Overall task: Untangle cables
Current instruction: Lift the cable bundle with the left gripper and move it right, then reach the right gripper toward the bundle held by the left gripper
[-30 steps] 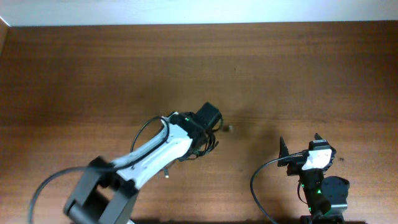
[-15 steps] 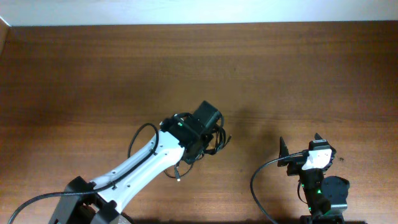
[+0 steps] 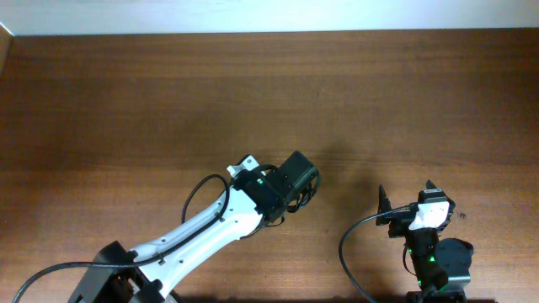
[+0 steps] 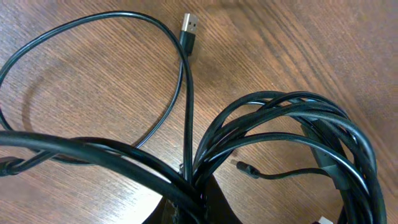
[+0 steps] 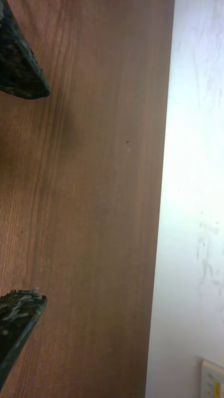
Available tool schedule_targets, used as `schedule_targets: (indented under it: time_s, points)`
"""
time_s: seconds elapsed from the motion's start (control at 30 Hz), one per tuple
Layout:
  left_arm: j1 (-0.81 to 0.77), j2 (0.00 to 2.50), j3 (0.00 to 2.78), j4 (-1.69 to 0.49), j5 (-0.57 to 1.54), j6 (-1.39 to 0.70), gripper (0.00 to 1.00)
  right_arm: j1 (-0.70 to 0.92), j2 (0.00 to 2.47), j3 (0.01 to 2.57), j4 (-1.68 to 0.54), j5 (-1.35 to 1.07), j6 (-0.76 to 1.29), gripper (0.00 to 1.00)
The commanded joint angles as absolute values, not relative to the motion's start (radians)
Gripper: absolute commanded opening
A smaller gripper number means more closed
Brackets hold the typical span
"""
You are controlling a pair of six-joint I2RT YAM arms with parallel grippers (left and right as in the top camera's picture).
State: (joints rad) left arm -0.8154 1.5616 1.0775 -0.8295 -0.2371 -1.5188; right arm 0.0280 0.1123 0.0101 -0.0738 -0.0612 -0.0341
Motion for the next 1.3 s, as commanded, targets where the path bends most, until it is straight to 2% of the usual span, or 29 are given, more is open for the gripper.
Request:
schedule_targets:
  time_s: [0.0,0.2,0.43,0.5,0.63,0.67,0.7,0.73,0.8,0.87,0.9,0.93,0.97,1.03,1.1,1.17,1.27]
  points:
    - [-0.815,1.544,1.094,-0.825,-0.284,-1.509,0.02,0.033,0.109,0.009,-0.08,-0.075,-0.034,0.99]
    - [-0.815,1.544,1.094,-0.878,-0.337,-1.509,0.07,0.033,0.109,0.009,-0.08,-0.075,-0.034,0.98]
    - [-0.808,1.544,1.094,-0.965,-0.268,-1.509,0.02,0.033,0.109,0.009,-0.08,-0.075,-0.034,0.98]
    - [-0.767,1.544,1.094,-0.947,-0.207,-1.449,0.01,0.033,0.109,0.009,-0.08,-0.075,-0.034,0.98]
    - [-0.528,1.544,1.094,-0.8,0.063,-1.18,0.02,0.033,0.109,0.009,-0.049,-0.139,-0.032,0.98]
    - [-0.479,1.544,1.094,-0.786,0.128,-1.134,0.02,0.033,0.109,0.009,-0.051,-0.279,0.03,0.98]
    - [-0.413,1.544,1.094,-0.738,0.245,-1.01,0.04,0.033,0.109,0.009,-0.056,-0.614,0.271,0.98]
    - [-0.384,1.544,1.094,-0.715,0.299,-0.945,0.05,0.033,0.109,0.009,-0.063,-0.77,0.389,0.98]
    - [-0.33,1.544,1.094,-0.718,0.37,-0.83,0.06,0.033,0.109,0.009,-0.053,-1.064,0.751,0.98]
    - [-0.328,1.544,1.094,-0.718,0.38,-0.82,0.09,0.033,0.109,0.009,-0.019,-0.962,0.865,0.96]
    - [-0.328,1.544,1.094,-0.717,0.408,-0.826,0.05,0.033,0.109,0.01,-0.002,-0.944,0.934,0.82]
    - [-0.331,1.544,1.094,-0.746,0.424,-0.986,0.0,0.033,0.11,0.011,-0.003,-0.934,1.019,0.77]
    - [-0.339,1.544,1.094,-0.773,0.422,-1.115,0.0,0.033,0.11,0.011,-0.003,-0.934,1.063,0.73]
    - [-0.37,1.544,1.094,-0.779,0.406,-1.326,0.04,0.046,0.11,0.011,-0.004,-0.942,1.116,0.7]
    - [-0.455,1.544,1.094,-0.779,0.404,-1.564,0.04,0.15,0.116,0.011,-0.015,-0.839,1.115,0.7]
    - [-0.512,1.544,1.094,-0.779,0.402,-1.643,0.04,0.243,0.127,0.01,-0.024,-0.704,1.11,0.7]
    - [-0.594,1.544,1.094,-0.78,0.345,-1.694,0.05,0.489,0.238,0.01,-0.014,-0.344,1.089,0.7]
